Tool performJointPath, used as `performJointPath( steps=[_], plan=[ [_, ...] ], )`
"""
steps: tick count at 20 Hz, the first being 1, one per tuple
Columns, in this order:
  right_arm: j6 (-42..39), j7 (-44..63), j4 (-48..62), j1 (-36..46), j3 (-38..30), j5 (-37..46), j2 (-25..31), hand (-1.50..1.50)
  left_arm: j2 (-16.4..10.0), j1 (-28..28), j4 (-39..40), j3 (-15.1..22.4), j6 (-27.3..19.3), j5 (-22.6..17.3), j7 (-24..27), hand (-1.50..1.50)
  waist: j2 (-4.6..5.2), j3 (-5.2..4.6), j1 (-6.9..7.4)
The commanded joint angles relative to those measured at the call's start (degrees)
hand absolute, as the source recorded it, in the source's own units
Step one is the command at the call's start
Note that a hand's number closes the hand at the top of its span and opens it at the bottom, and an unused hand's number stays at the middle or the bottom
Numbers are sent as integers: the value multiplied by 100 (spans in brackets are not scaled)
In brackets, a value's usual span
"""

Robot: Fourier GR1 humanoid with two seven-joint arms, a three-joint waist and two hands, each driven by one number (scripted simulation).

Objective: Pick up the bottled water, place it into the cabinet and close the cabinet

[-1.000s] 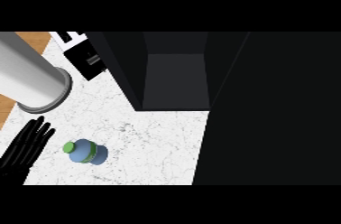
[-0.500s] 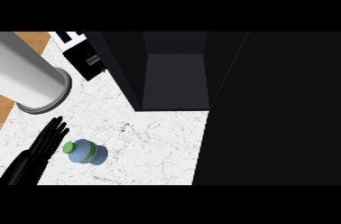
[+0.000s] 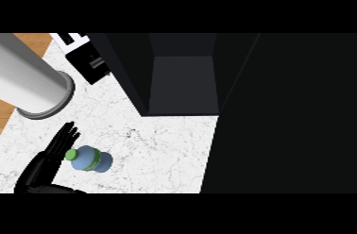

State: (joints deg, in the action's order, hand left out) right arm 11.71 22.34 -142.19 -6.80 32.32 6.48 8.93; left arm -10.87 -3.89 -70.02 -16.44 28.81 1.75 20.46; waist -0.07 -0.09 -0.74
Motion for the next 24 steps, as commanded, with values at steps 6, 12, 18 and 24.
performJointPath(
  steps=[6,12,18,24],
  plan=[
    [330,141,-468,-85,444,862,25,-150,-42,962,2100,0,-301,467,1307,-150,2,-3,-18],
    [193,447,-420,361,-349,242,217,-150,-70,1191,3051,-24,-455,620,2234,-150,16,0,18],
    [379,161,-434,73,317,741,223,-150,32,1378,3363,-98,-580,469,2635,-150,-1,2,16],
    [468,-47,-137,32,625,873,203,-150,10,1888,3597,-39,-202,252,2366,150,-5,3,20]
  ],
)
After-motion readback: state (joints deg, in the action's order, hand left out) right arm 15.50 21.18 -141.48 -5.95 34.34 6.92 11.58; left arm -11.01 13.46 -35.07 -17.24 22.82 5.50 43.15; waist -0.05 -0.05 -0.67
